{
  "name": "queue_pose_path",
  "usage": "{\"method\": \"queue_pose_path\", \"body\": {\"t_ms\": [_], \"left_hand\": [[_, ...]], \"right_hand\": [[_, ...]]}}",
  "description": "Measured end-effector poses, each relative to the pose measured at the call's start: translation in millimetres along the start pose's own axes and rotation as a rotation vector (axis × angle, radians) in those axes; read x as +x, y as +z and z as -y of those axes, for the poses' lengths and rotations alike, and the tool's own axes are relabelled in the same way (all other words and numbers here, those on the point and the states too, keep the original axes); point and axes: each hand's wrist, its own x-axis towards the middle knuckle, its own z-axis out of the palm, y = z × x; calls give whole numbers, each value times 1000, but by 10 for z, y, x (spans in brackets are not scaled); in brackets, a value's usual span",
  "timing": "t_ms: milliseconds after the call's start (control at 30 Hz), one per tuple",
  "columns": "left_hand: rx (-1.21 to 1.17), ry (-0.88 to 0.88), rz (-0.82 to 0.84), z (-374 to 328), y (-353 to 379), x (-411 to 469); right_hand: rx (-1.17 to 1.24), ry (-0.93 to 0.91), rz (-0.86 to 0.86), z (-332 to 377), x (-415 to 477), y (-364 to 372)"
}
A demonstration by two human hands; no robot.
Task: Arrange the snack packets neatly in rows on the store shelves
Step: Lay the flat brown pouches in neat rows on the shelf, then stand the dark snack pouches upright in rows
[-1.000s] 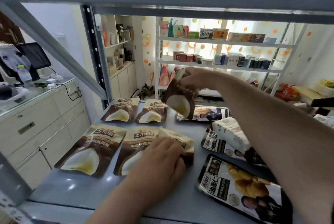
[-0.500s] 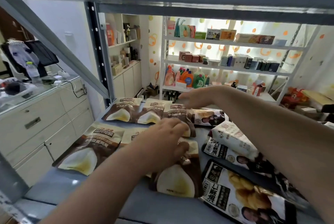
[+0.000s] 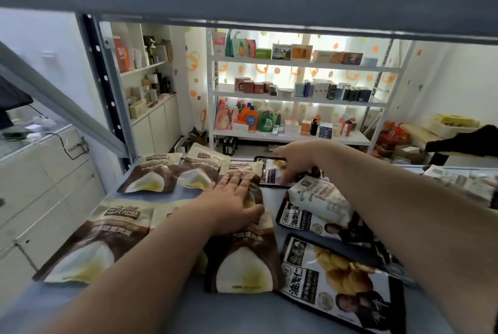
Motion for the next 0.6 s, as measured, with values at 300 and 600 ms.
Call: {"method": "queue_pose_path", "body": {"t_ms": [300,600], "left_hand": [[132,32,-73,-129,-286,-72],[-181,207,-192,-877,-752,351]], "right_hand": [[447,129,-564,-366,-677,-286],[966,207,-829,-1116,-1480,-13]]}}
